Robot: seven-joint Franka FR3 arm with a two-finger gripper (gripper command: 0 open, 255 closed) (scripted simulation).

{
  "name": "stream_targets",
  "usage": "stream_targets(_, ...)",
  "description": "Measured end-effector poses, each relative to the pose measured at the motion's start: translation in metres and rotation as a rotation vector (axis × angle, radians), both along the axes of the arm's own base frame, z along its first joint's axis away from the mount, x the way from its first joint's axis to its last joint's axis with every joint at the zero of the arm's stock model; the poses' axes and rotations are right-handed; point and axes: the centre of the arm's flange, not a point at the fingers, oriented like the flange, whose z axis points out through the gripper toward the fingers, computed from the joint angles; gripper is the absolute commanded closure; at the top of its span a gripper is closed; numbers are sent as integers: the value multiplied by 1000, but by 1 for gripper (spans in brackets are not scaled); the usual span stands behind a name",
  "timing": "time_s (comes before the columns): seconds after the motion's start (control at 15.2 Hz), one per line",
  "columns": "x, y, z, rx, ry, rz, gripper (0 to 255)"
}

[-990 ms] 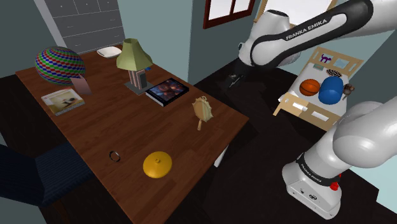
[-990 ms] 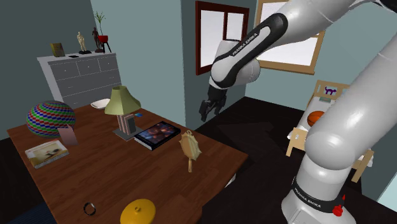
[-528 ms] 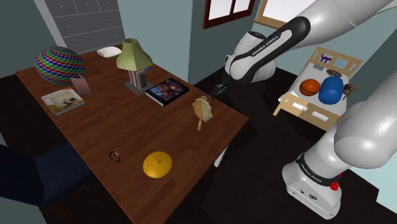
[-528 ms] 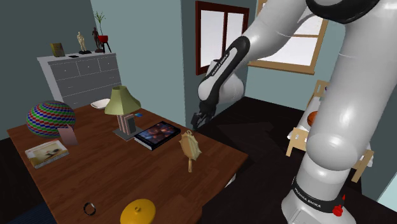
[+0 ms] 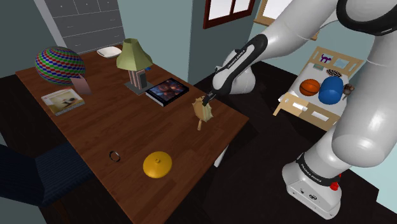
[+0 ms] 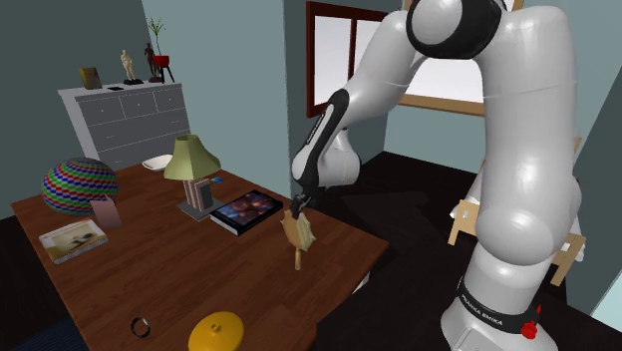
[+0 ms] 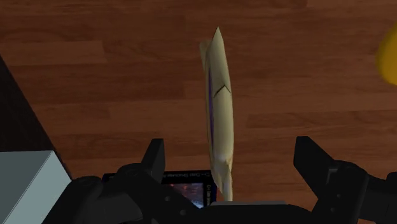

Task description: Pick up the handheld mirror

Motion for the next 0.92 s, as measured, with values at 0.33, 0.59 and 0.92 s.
stream_targets(0.33,2,-1,-28,0,-2,1,0)
stream_targets(0.59,2,-1,-35,0,-2,1,255)
stream_targets(0.92,2,-1,-35,0,-3,1,255)
